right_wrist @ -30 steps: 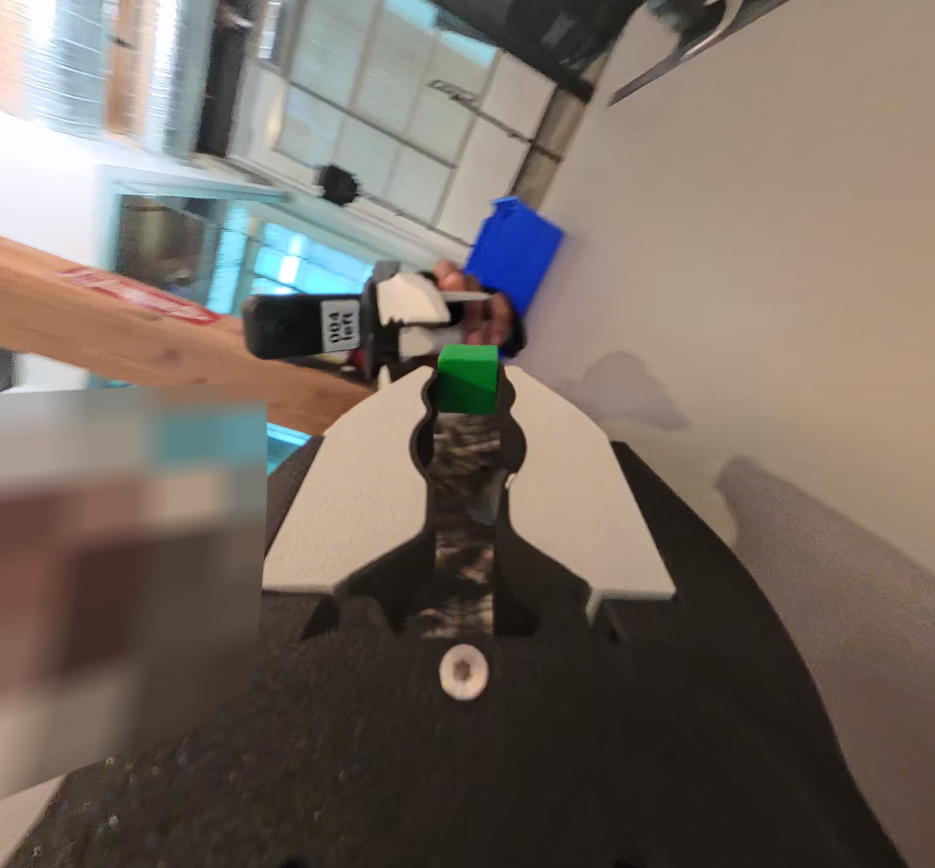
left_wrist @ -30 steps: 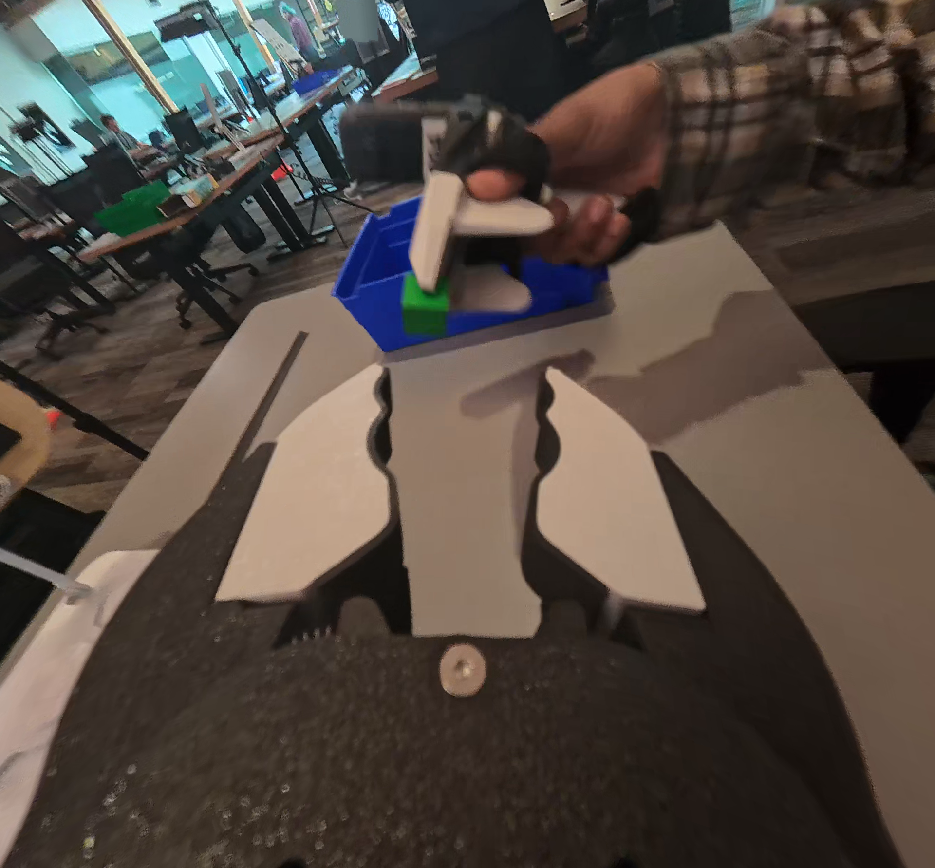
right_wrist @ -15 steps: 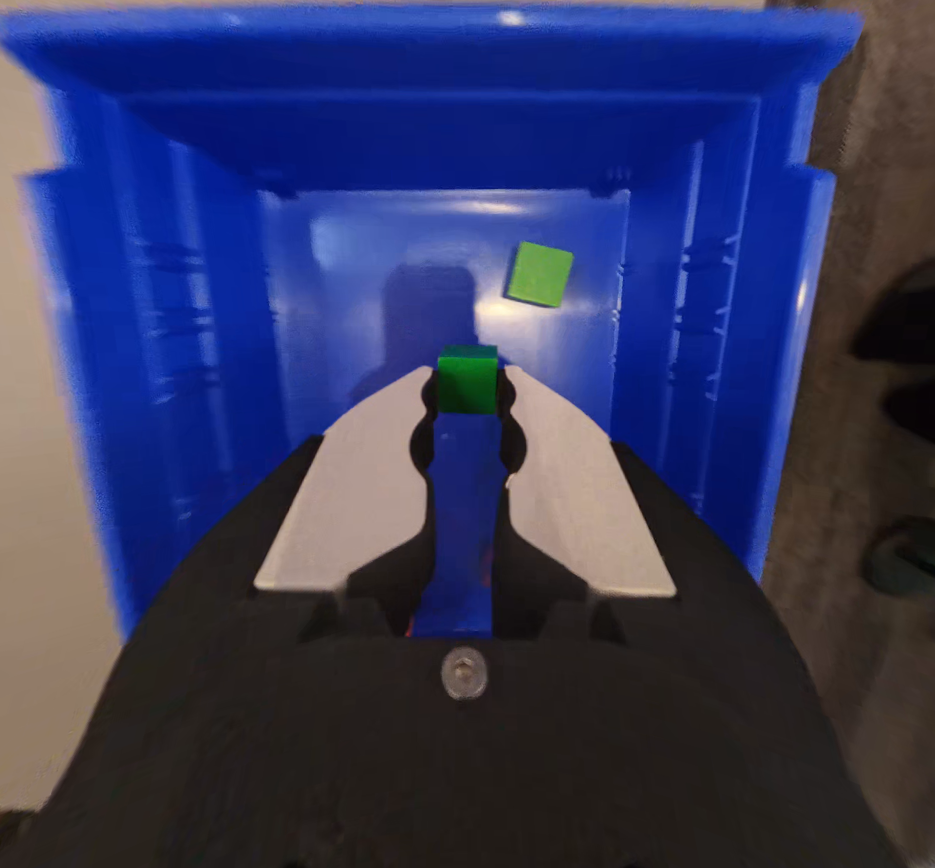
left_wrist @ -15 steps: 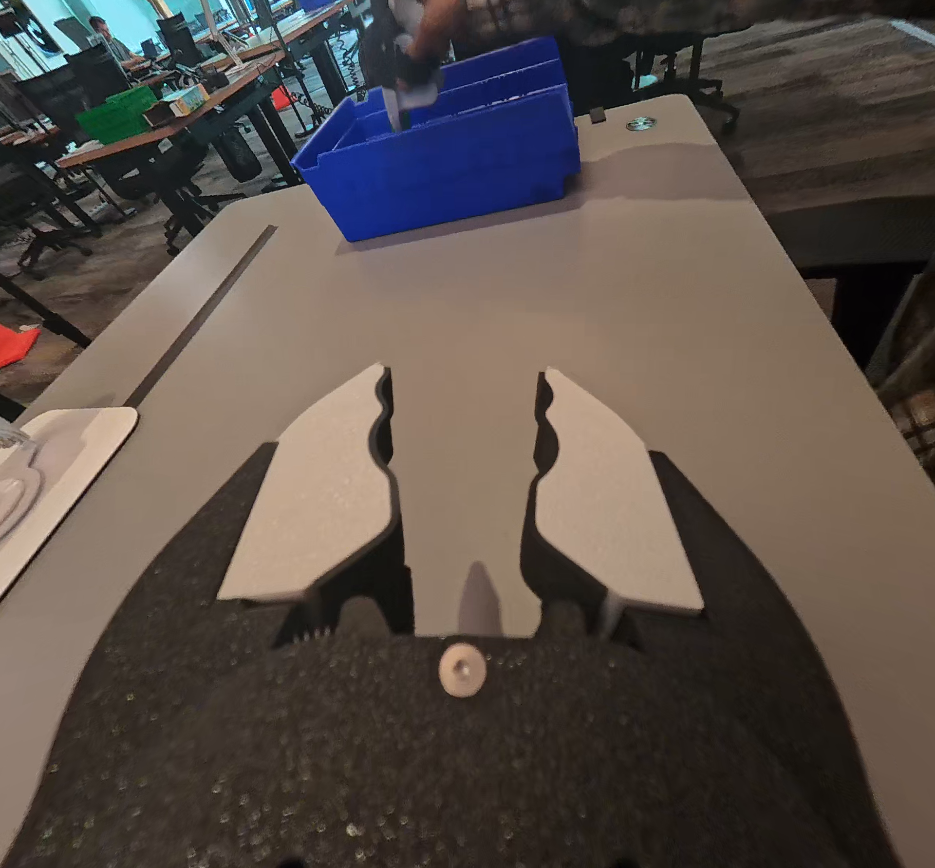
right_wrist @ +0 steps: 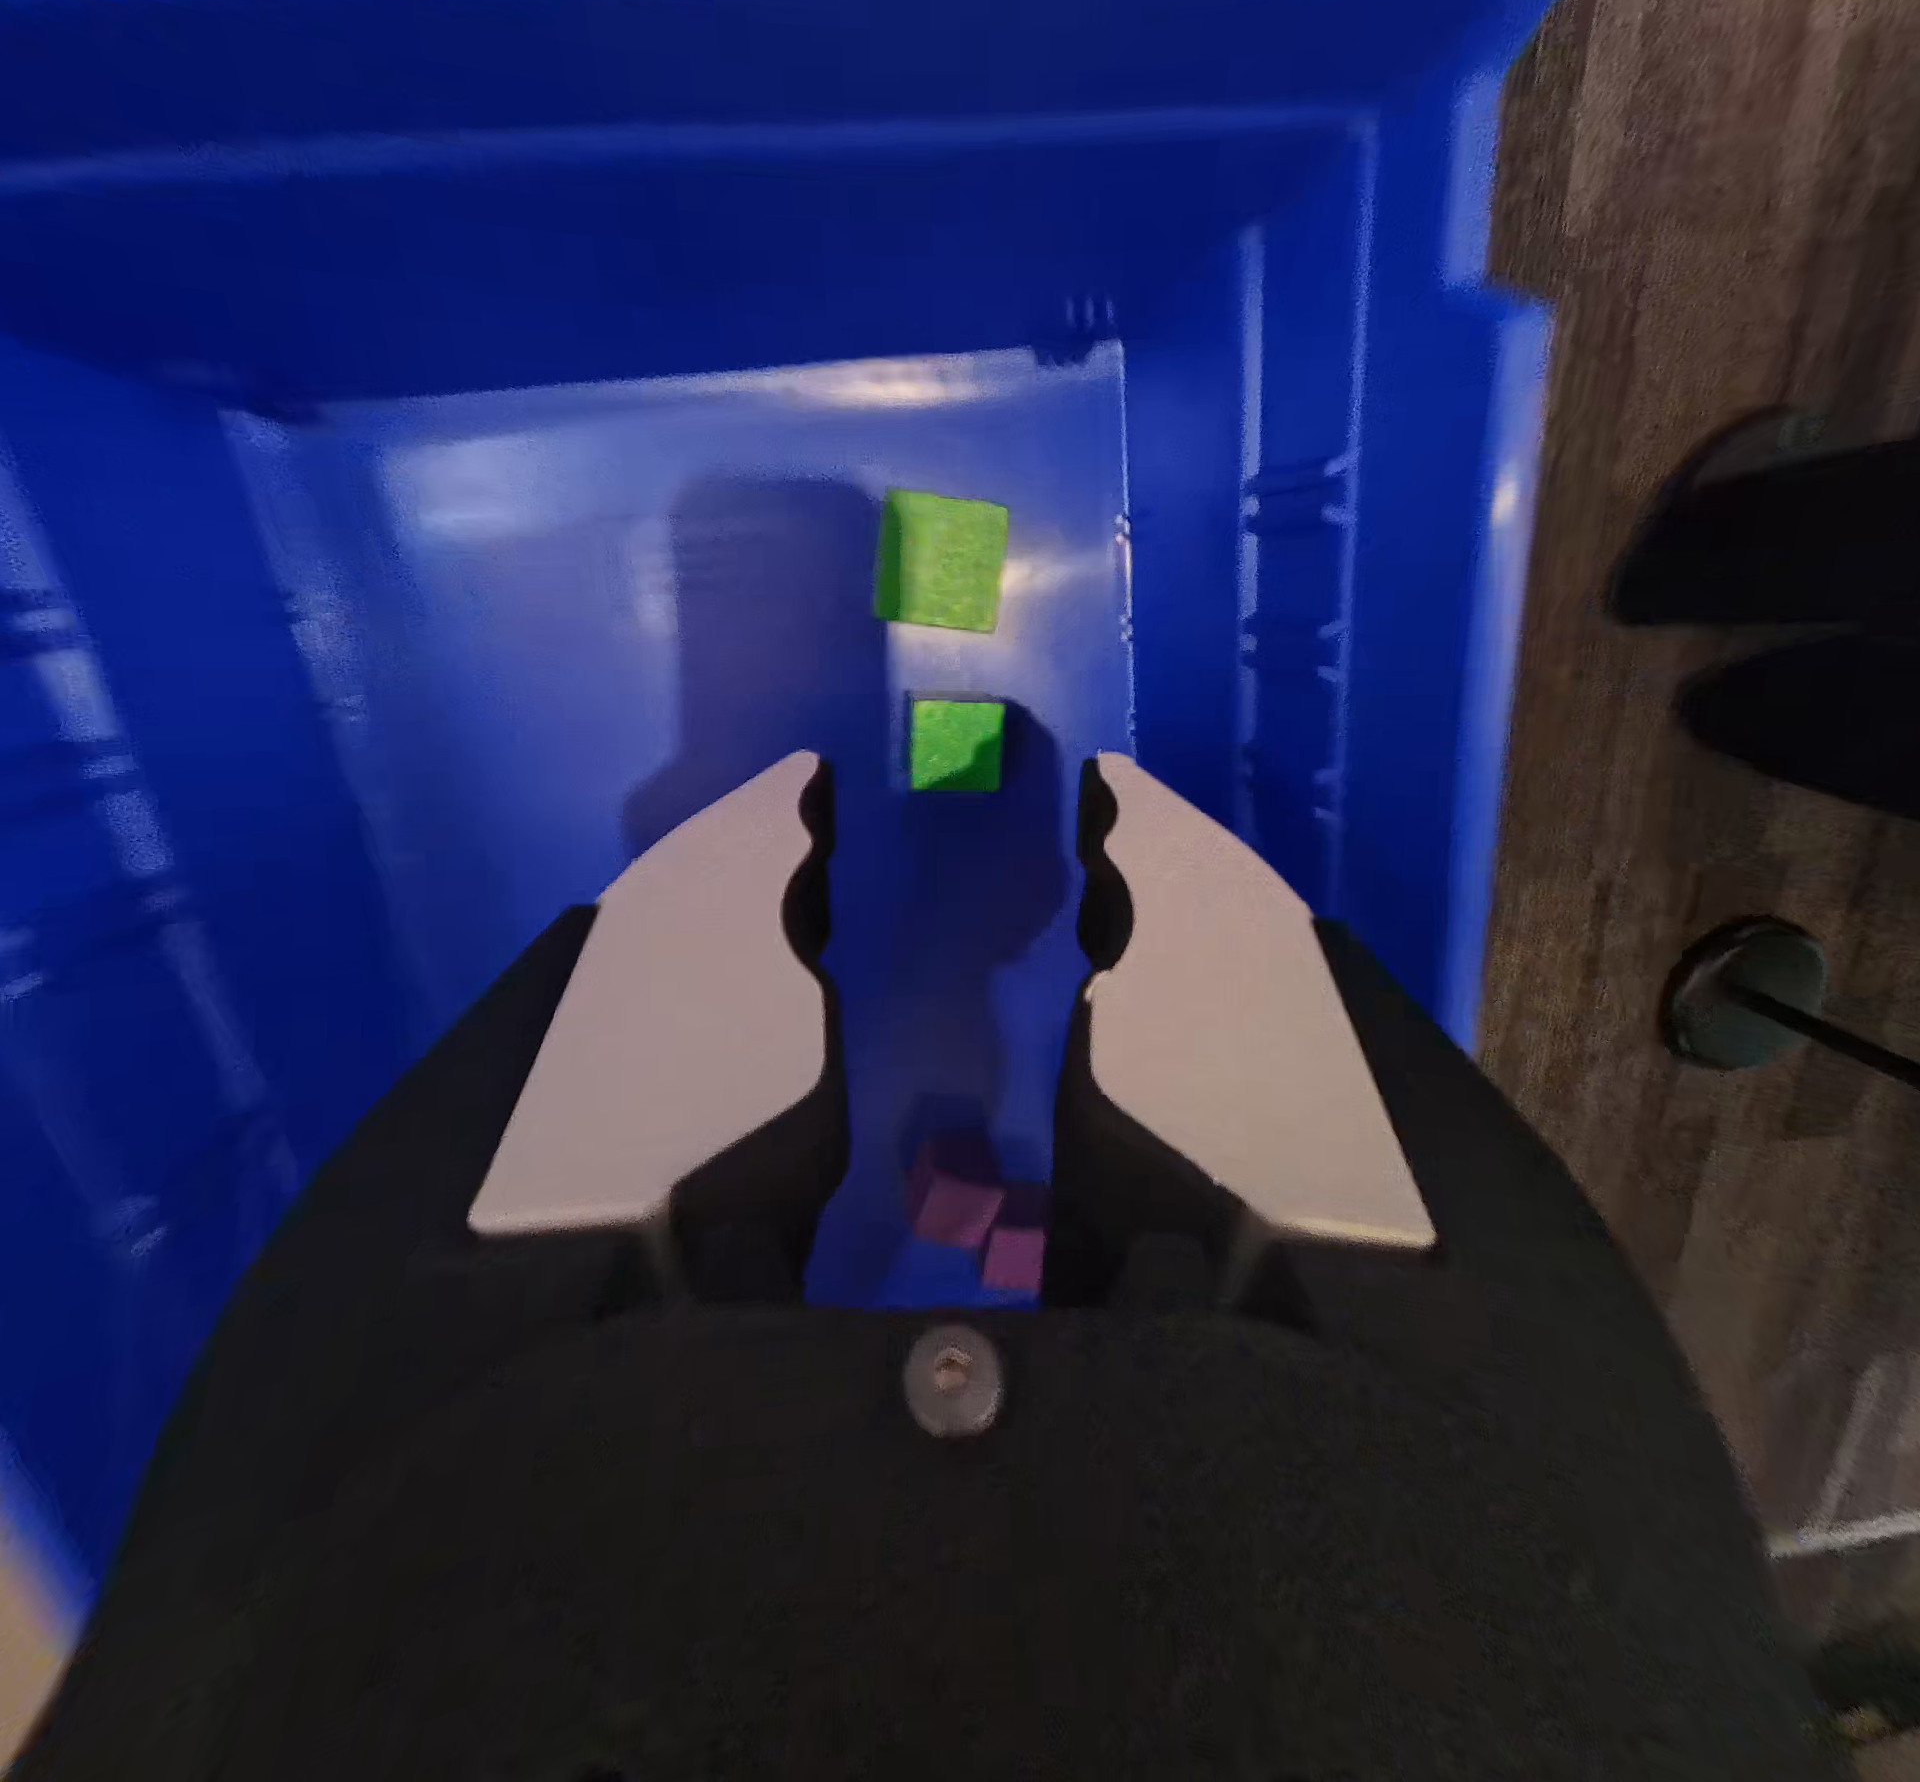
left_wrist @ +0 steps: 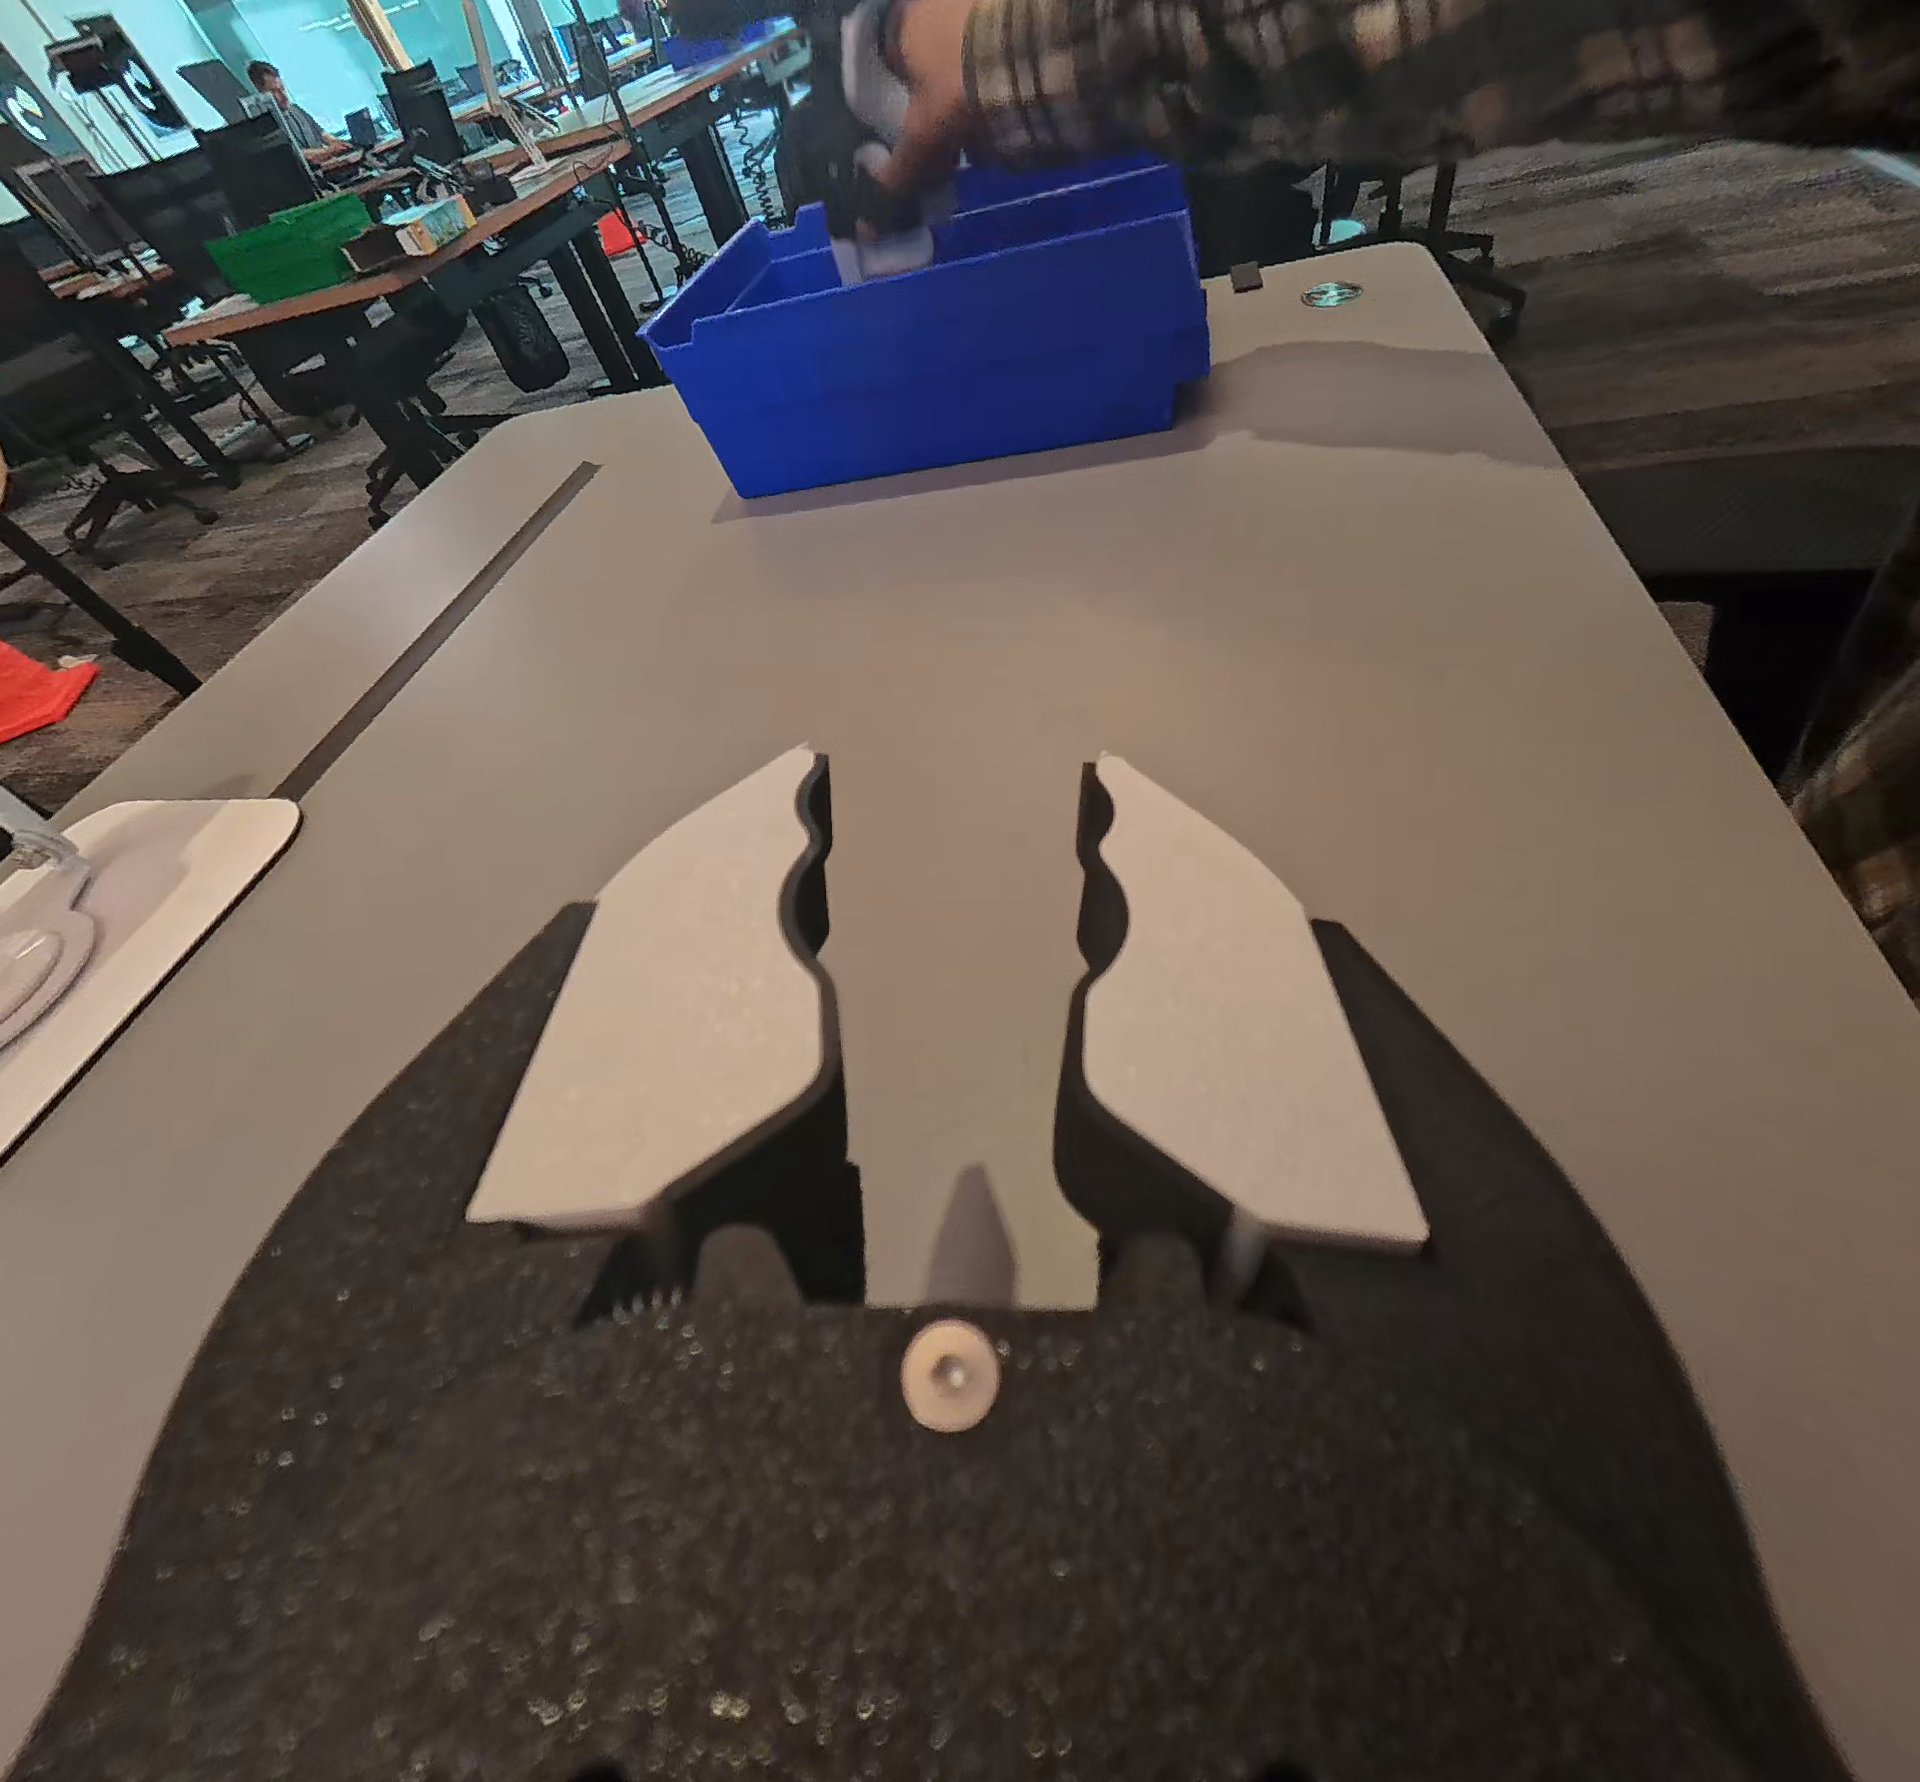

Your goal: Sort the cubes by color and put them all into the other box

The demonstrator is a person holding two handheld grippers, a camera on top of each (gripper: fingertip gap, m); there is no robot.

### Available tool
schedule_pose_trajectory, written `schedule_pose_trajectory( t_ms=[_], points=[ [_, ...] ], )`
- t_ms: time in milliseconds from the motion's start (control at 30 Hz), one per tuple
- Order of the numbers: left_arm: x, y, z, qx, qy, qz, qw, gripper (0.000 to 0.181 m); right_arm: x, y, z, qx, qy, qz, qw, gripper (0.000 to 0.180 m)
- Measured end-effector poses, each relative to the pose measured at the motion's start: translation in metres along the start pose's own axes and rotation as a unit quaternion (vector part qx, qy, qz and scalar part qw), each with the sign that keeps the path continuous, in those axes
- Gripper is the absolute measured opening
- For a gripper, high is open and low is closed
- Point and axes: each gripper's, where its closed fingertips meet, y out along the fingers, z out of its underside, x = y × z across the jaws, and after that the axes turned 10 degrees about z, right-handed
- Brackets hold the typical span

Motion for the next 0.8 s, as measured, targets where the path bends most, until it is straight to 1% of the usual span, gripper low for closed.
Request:
schedule_pose_trajectory(
  t_ms=[33,133,233,300,367,467,533,600,667,733,800],
  points=[
    [0.0,0.0,0.0,0.0,-0.002,0.0,1.0,0.045,0.002,-0.02,-0.008,-0.019,-0.006,-0.004,1.0,0.046],
    [0.001,0.001,0.003,0.006,-0.003,-0.002,1.0,0.045,0.019,-0.102,-0.038,-0.106,-0.026,-0.032,0.993,0.046],
    [0.001,0.004,0.009,0.021,0.002,-0.004,1.0,0.044,0.066,-0.186,-0.05,-0.195,-0.054,-0.114,0.973,0.048],
    [0.001,0.006,0.011,0.027,0.004,-0.004,1.0,0.045,0.106,-0.228,-0.045,-0.251,-0.074,-0.177,0.949,0.049],
    [0.002,0.006,0.012,0.031,0.006,-0.008,0.999,0.045,0.148,-0.25,-0.032,-0.294,-0.094,-0.237,0.921,0.051],
    [0.004,0.002,0.007,0.027,0.01,-0.017,0.999,0.046,0.219,-0.254,-0.003,-0.322,-0.119,-0.349,0.872,0.054],
    [0.007,-0.004,0.001,0.021,0.014,-0.026,0.999,0.046,0.266,-0.25,0.018,-0.318,-0.12,-0.442,0.83,0.053],
    [0.011,-0.014,-0.004,0.021,0.011,-0.042,0.999,0.049,0.304,-0.239,0.035,-0.312,-0.115,-0.507,0.795,0.053],
    [0.012,-0.028,-0.013,0.017,0.009,-0.058,0.998,0.051,0.333,-0.222,0.045,-0.309,-0.113,-0.536,0.777,0.053],
    [0.01,-0.049,-0.02,0.02,0.014,-0.079,0.997,0.052,0.355,-0.205,0.048,-0.314,-0.104,-0.549,0.768,0.054],
    [0.006,-0.071,-0.026,0.022,0.015,-0.096,0.995,0.053,0.37,-0.197,0.05,-0.318,-0.097,-0.566,0.755,0.055]
  ],
)
